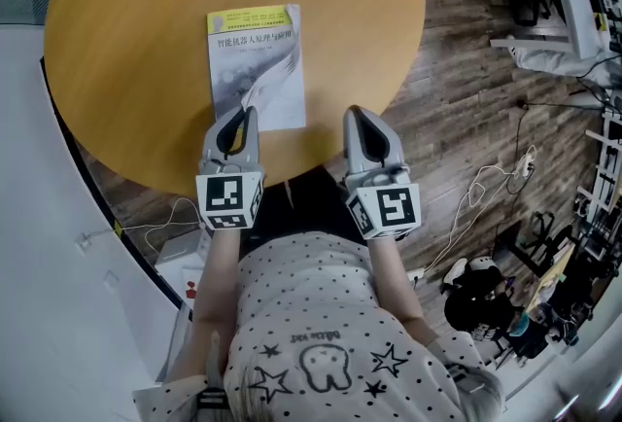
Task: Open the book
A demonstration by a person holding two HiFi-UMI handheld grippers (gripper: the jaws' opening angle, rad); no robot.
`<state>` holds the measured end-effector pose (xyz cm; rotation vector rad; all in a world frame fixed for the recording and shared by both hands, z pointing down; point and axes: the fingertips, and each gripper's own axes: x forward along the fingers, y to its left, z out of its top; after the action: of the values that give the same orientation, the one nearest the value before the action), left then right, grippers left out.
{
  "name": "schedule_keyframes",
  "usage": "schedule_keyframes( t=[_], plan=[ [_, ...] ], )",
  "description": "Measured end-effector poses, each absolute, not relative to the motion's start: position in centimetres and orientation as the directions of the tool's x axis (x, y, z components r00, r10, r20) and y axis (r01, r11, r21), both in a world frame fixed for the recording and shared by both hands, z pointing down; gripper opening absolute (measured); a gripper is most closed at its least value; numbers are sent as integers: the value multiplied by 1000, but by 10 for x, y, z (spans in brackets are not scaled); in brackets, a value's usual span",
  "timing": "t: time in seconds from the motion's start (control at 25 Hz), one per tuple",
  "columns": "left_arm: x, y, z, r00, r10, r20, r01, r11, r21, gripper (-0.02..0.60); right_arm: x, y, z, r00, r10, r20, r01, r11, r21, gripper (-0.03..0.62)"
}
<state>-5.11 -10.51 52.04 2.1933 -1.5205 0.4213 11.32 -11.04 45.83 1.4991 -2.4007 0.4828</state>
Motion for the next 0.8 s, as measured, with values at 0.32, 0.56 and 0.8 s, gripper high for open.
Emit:
schedule_keyframes(
  t=[0.32,0.56,0.8],
  plan=[
    [-86,-105,512,229,-855,466,-970,-159,185,23,102,-113,449,-466,-801,376,-882,451,-135,3],
    [-112,-100,509,159,-876,456,-977,-73,200,23,89,-114,444,-503,-784,363,-861,492,-130,3],
    [-140,-92,509,87,-890,448,-971,25,238,23,73,-111,440,-533,-768,355,-841,528,-122,3]
  ],
)
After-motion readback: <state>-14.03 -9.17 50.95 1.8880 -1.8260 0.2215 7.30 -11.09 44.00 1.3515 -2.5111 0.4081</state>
